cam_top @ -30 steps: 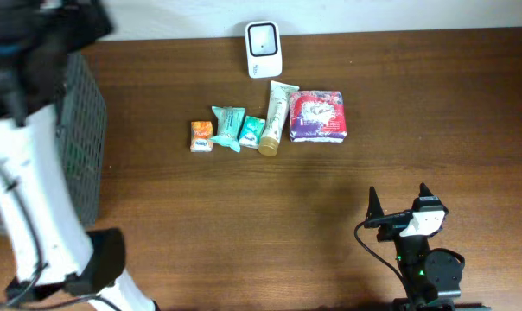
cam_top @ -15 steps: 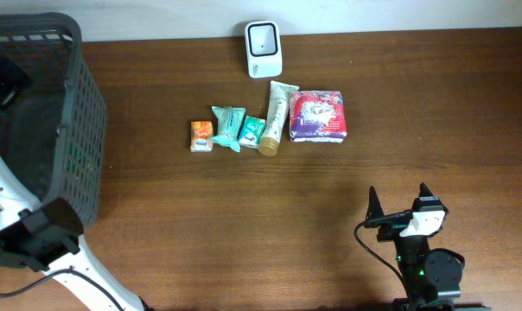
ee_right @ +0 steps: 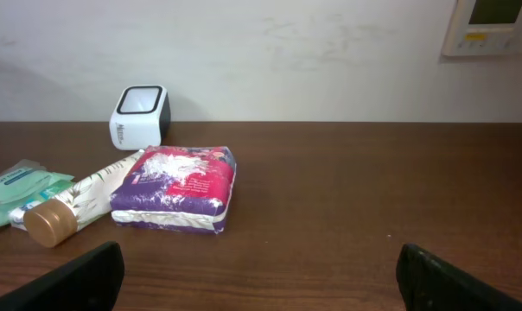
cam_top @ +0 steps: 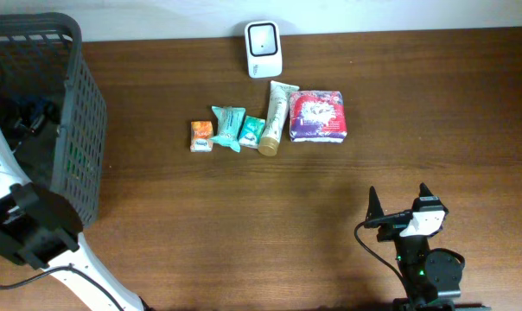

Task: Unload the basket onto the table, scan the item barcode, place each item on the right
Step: 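Reach the left gripper into the basket and grasp the green-capped bottle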

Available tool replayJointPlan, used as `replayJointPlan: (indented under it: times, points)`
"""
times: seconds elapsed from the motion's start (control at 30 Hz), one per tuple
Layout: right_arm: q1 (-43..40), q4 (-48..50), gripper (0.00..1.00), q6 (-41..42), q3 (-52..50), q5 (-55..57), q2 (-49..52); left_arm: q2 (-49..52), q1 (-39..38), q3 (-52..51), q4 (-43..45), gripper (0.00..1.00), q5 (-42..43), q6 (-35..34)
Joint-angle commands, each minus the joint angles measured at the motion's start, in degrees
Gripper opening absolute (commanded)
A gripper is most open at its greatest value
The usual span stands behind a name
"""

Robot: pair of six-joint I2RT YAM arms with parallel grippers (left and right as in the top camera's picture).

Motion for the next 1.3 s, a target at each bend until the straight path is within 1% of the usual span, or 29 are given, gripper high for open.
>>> replayJointPlan:
  times: [0.0,0.17,0.23,0.3,0.47,0.5,0.57,0.6,0.63,0.67,0.7,0.73,0.77,0.8,0.83,0.87,0.9,0.93,0.97,1.0,1.13,1.27]
  points:
    - [0.28,-0.04,0.99,0.26,-0.5,0.33,-0.33,0.48,0.39,-4.81,0.57,0.99,2.08,-0.74]
    - [0.28,-0.04,0.99,0.26,-0.5,0.35,-0.33,0.48,0.46,-10.12,7.34,0.99,2.51,-0.76]
    - [0.28,-0.04,0.99,0.26,-0.5,0.33,-0.33,0.48,0.42,-12.46,10.03,0.99,5.11,-0.76]
    - [0.28,-0.04,0.99,0.26,-0.5,0.33,-0.33,0.52,0.42,-14.36,11.5,0.99,6.23,-0.76]
    - [0.28,-0.04,0.99,0.26,-0.5,0.33,-0.33,0.52,0.42,-18.34,14.25,0.99,5.4,-0.72]
    - [0.28,-0.04,0.99,0.26,-0.5,0.35,-0.33,0.52,0.42,-18.36,14.27,0.92,4.42,-0.55]
    - [0.28,-0.04,0.99,0.26,-0.5,0.33,-0.33,0.52,0.42,-18.36,14.67,0.84,-0.35,-0.55]
    - [0.28,-0.04,0.99,0.26,-0.5,0.33,-0.33,0.52,0.42,-18.36,14.88,0.78,-2.08,-0.55]
    - [0.28,-0.04,0.99,0.26,-0.5,0.35,-0.33,0.52,0.44,-18.36,15.39,0.74,-4.11,-0.55]
    - [0.28,-0.04,0.99,0.26,-0.5,0.33,-0.33,0.52,0.63,-18.36,16.28,0.74,-6.49,-0.52]
    - [0.28,-0.04,0.99,0.26,-0.5,0.33,-0.33,0.52,0.87,-18.36,16.7,0.7,-7.48,-0.52]
    - [0.28,-0.04,0.99,0.26,-0.5,0.33,-0.33,0.52,1.2,-18.36,17.14,0.62,-8.04,-0.52]
    - [0.28,-0.04,0.99,0.26,-0.5,0.33,-0.33,0.52,1.7,-18.36,17.51,0.62,-8.02,-0.5]
    - [0.28,-0.04,0.98,0.26,-0.5,0.33,-0.33,0.52,2.14,-18.36,17.73,0.63,-8.04,-0.39]
    - [0.28,-0.04,0.99,0.26,-0.5,0.33,-0.33,0.52,2.71,-18.36,17.88,0.66,-7.54,-0.28]
    - [0.28,-0.04,0.99,0.26,-0.5,0.33,-0.33,0.52,3.15,-18.34,17.84,0.72,-6.38,0.68]
    - [0.28,-0.04,0.99,0.26,-0.5,0.33,-0.33,0.52,3.52,-18.34,17.84,0.8,-3.76,2.78]
    - [0.28,-0.04,0.99,0.26,-0.5,0.35,-0.33,0.52,4.04,-18.34,17.66,0.95,1.49,4.26]
    - [0.28,-0.04,0.99,0.26,-0.5,0.33,-0.33,0.52,4.17,-18.34,17.38,1.0,4.33,4.26]
    - [0.28,-0.04,0.99,0.26,-0.5,0.33,-0.33,0.52,4.17,-18.34,16.46,0.99,6.64,4.24]
    - [0.28,-0.04,0.99,0.26,-0.5,0.33,-0.33,0.52,4.11,-18.49,13.97,1.0,7.02,4.26]
    - [0.28,-0.04,0.99,0.26,-0.5,0.33,-0.33,0.52,4.11,-22.58,16.72,0.93,4.39,4.24]
